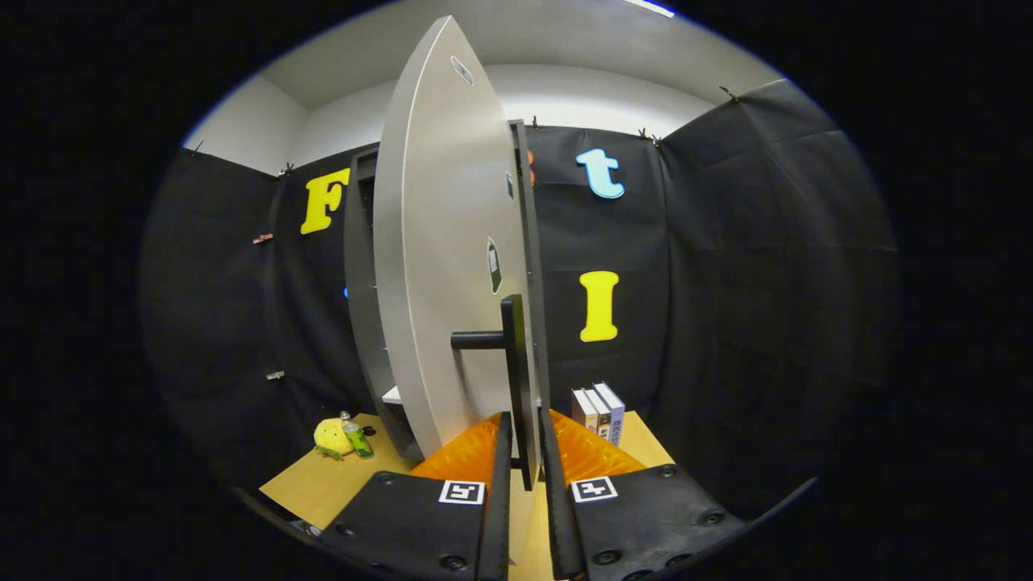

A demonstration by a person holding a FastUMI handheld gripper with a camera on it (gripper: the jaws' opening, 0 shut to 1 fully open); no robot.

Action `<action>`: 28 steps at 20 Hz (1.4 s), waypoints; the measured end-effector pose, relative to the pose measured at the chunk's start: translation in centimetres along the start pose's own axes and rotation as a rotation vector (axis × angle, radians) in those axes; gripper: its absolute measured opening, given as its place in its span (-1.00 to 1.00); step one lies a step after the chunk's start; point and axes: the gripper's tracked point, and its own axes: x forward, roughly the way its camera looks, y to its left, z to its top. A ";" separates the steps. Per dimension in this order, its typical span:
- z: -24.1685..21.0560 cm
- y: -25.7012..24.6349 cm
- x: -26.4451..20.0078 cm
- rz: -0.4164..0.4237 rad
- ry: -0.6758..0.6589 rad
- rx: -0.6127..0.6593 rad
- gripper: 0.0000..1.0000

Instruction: Open the shoe cabinet door, grab the shoes and put them into the shoe cabinet, then close the shoe cabinet door.

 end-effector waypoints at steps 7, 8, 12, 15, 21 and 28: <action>1.3 -2.8 -2.1 -0.013 -0.046 -0.016 -0.51; 1.5 -2.6 -2.5 -0.009 -0.050 -0.022 -0.50; 2.5 -1.1 -5.4 0.012 -0.079 -0.006 -0.51; 2.3 1.5 -7.4 0.044 -0.088 -0.010 -0.51; -2.3 8.9 -7.0 0.150 -0.016 -0.004 -0.51; -13.2 17.5 -3.0 0.191 0.180 0.007 -0.51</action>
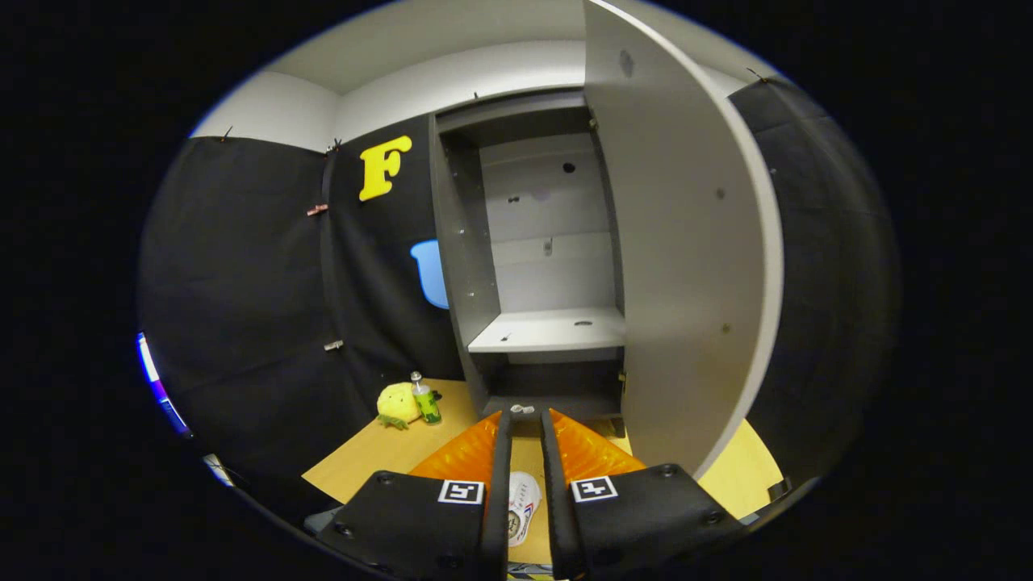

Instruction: Open the shoe cabinet door, grab the shoes and put them into the shoe cabinet, then close the shoe cabinet door.

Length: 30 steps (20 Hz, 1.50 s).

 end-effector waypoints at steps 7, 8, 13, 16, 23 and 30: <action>-14.5 5.4 6.7 -0.054 0.270 0.044 -0.50; -16.0 5.7 7.2 -0.063 0.292 0.047 -0.50; -23.3 5.4 9.8 -0.127 0.408 0.020 -0.50; -27.1 4.5 11.2 -0.160 0.474 0.035 -0.50; -34.0 2.9 12.9 -0.188 0.594 0.065 -0.50; -36.4 2.0 15.3 -0.208 0.594 0.064 -0.50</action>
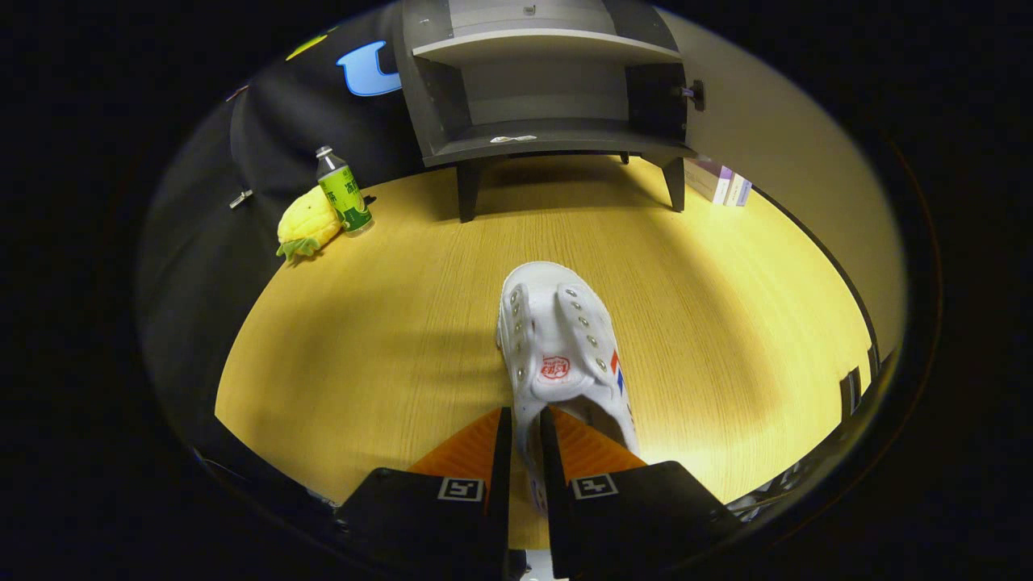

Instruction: Open the shoe cabinet door, grab the shoes and put them into the shoe cabinet, then close the shoe cabinet door.

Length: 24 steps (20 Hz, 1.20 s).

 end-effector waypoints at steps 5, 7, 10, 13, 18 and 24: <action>0.9 0.4 1.6 -0.009 -0.046 -0.008 -0.50; 1.3 0.8 2.0 -0.002 -0.072 -0.006 -0.50; 1.7 0.8 2.9 -0.014 -0.096 -0.020 -0.50; 2.2 0.7 3.5 -0.027 -0.136 -0.002 -0.62; 3.0 0.4 4.2 -0.052 -0.170 0.002 -0.62; 2.6 0.2 4.5 -0.077 -0.154 -0.003 -0.61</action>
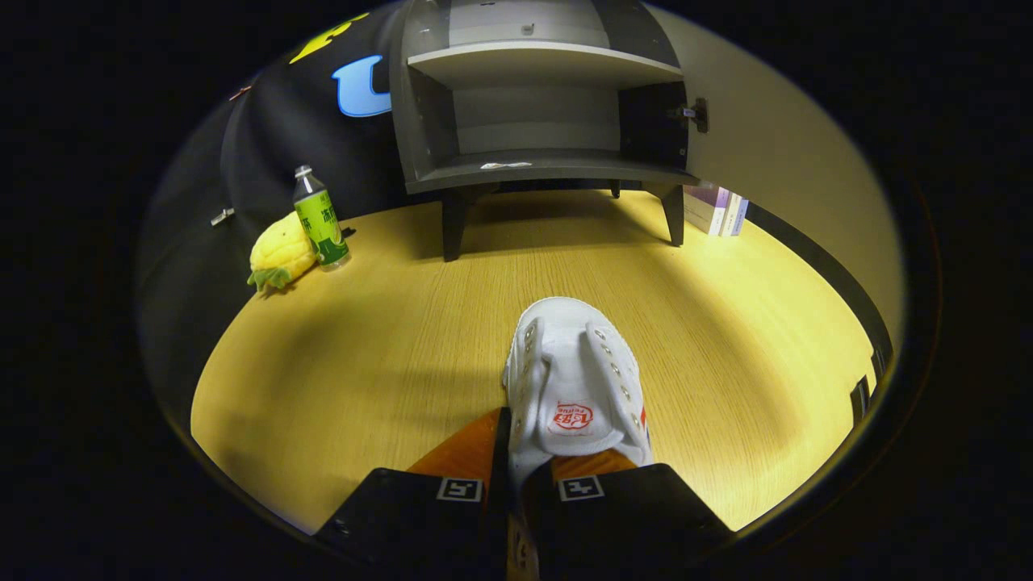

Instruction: Open the shoe cabinet door, grab the shoes and put them into the shoe cabinet, then close the shoe cabinet door.

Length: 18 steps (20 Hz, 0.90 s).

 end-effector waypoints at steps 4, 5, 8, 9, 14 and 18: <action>0.1 0.0 0.0 -0.006 0.010 0.047 -0.60; 0.0 -0.1 0.0 -0.010 0.010 0.042 -0.58; 0.1 -0.1 0.0 -0.004 -0.001 0.059 -0.58; 0.3 0.0 0.1 0.009 -0.012 0.064 -0.58; 0.3 0.1 0.2 0.009 -0.041 0.061 -0.90; 0.4 0.1 0.1 0.026 -0.030 0.065 -0.90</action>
